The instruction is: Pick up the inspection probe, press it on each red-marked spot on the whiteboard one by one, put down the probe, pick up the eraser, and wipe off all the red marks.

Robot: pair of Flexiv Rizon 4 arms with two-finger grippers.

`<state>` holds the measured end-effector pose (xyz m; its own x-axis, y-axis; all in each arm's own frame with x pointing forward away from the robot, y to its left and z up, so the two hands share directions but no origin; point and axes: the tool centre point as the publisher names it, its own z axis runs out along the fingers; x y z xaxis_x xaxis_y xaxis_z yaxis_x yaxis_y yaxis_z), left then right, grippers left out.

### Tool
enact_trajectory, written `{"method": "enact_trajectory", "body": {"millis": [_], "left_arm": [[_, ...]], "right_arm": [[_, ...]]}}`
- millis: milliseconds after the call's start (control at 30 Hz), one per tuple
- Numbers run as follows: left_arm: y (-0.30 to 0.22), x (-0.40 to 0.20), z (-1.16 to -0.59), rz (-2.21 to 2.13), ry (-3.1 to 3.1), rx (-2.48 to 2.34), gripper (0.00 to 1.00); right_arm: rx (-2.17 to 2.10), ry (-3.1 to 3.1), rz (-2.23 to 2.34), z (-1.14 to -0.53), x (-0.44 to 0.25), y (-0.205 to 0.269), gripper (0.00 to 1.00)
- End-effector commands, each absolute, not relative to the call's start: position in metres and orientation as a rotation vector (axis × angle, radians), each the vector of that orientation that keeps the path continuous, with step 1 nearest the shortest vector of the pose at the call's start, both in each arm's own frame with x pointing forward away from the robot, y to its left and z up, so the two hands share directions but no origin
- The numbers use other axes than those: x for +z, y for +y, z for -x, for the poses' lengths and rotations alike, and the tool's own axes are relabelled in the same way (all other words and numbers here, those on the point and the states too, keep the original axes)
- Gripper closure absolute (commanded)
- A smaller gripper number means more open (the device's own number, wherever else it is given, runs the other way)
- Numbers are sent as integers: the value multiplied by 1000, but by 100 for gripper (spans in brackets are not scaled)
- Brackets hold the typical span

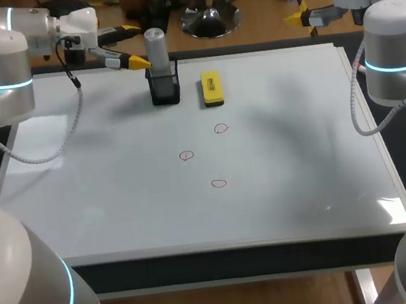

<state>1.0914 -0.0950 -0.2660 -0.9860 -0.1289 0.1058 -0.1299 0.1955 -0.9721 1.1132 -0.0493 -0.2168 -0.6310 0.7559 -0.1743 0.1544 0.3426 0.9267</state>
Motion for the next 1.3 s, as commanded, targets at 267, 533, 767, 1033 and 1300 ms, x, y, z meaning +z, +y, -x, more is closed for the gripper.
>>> {"method": "enact_trajectory", "body": {"millis": [267,533,767,1033,1300], "left_arm": [[-100,-263,-1090,-175,-2468,1977,0],[-109,-265,-1097,-132,-2504,1900,0],[-119,-271,-1099,-145,-2479,1923,0],[-129,-276,-1100,-112,-2468,1953,0],[-138,-283,-1101,-109,-2476,1950,0]], "right_arm": [[1293,2009,-792,-1114,-217,-50,0],[1293,2009,-792,-1114,-217,-50,0],[1293,2009,-792,-1114,-217,-50,0],[1293,2009,-792,-1114,-217,-50,0],[1293,2009,-792,-1114,-217,-50,0]]}}
